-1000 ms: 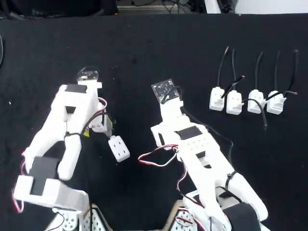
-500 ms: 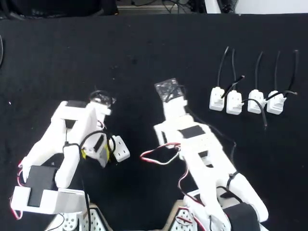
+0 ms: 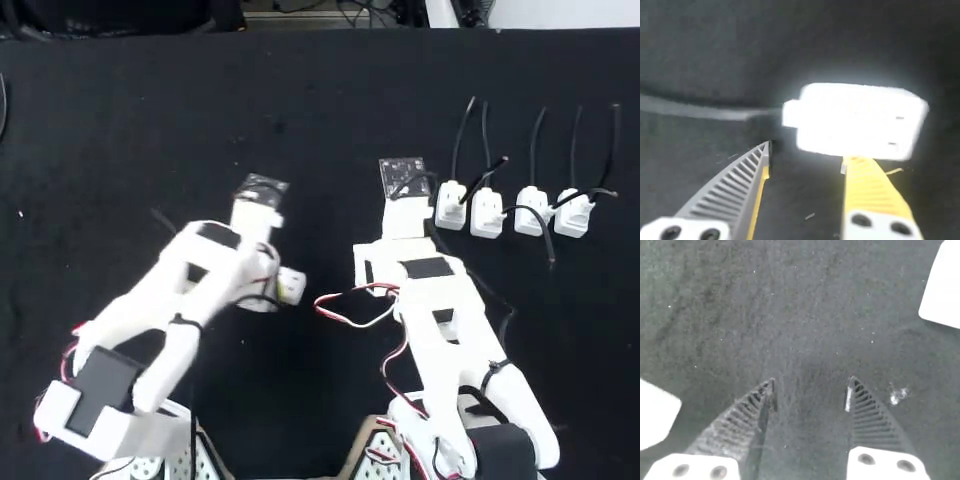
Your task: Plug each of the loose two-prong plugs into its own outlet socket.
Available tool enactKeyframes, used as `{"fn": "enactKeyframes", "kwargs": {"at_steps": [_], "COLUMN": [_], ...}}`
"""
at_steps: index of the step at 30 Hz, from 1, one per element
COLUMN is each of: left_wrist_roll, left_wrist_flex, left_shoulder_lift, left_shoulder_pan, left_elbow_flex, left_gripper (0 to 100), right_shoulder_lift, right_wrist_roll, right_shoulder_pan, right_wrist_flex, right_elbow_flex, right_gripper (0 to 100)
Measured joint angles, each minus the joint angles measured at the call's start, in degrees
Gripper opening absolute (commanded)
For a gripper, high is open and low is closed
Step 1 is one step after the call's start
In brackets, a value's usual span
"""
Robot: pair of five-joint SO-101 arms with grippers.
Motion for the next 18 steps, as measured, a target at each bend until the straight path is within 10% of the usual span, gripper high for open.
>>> {"fn": "enactKeyframes", "kwargs": {"at_steps": [9, 18], "left_wrist_roll": [5.9, -3.1], "left_wrist_flex": [5.3, 24.1], "left_shoulder_lift": [0.0, 0.0], "left_shoulder_pan": [5.5, -9.6], "left_elbow_flex": [-3.7, -21.2], "left_gripper": [23, 23], "right_shoulder_lift": [0.0, 0.0], "right_wrist_roll": [0.0, 0.0], "right_shoulder_pan": [0.0, 0.0], "right_wrist_flex": [0.0, 0.0], "right_elbow_flex": [0.0, 0.0], "right_gripper": [21.2, 21.2]}}
